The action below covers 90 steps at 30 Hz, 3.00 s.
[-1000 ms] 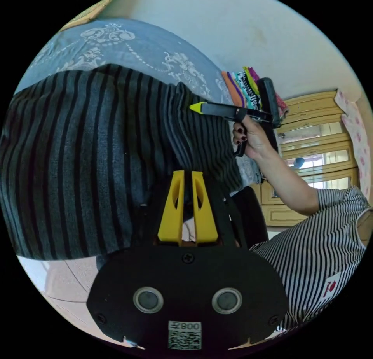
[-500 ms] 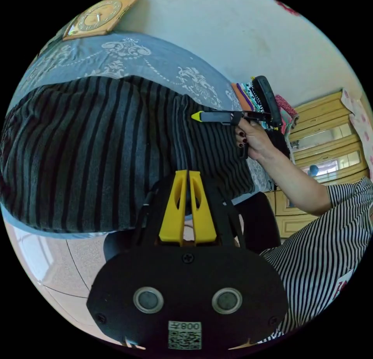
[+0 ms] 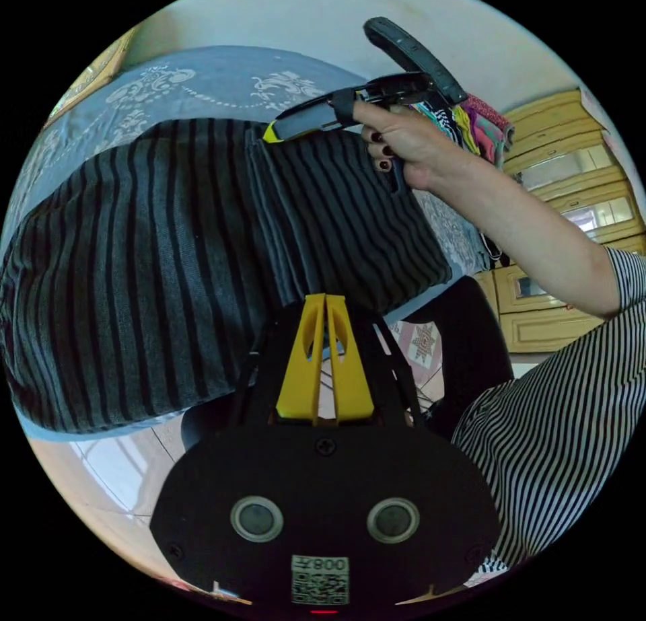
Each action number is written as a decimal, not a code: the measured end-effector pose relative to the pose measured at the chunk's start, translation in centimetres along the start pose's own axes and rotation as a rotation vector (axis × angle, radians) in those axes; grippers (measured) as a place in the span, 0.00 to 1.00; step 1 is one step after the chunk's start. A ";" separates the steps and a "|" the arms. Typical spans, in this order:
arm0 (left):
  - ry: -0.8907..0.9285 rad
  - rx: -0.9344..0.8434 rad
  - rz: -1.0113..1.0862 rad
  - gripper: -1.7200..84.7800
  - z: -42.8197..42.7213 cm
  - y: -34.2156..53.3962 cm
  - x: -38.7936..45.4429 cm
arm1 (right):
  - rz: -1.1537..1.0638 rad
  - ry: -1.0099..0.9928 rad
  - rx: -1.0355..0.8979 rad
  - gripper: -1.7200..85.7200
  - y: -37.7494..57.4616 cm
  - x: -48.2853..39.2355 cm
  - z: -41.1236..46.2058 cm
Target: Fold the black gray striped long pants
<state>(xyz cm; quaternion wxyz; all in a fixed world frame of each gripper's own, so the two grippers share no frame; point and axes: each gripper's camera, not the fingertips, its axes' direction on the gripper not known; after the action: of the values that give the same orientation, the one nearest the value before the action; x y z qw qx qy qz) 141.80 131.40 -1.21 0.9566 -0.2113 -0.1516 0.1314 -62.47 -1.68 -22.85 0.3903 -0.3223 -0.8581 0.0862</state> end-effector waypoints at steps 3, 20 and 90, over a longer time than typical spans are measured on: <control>-0.020 -0.008 0.005 0.02 -2.8 0.2 1.7 | -0.008 -0.038 0.010 0.02 1.7 1.5 -1.6; -0.070 0.007 0.340 0.12 -11.2 1.0 21.0 | 0.529 -0.482 0.140 0.09 36.2 17.2 -2.6; 0.227 0.184 0.378 0.04 6.9 7.2 9.4 | 0.718 -0.773 0.525 0.10 36.7 22.4 -8.2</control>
<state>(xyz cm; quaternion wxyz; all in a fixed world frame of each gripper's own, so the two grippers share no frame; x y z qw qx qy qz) 146.74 143.22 3.75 0.9411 -0.1615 0.0116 0.2969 -49.65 39.87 -18.20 0.0623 -0.4303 -0.7253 0.5338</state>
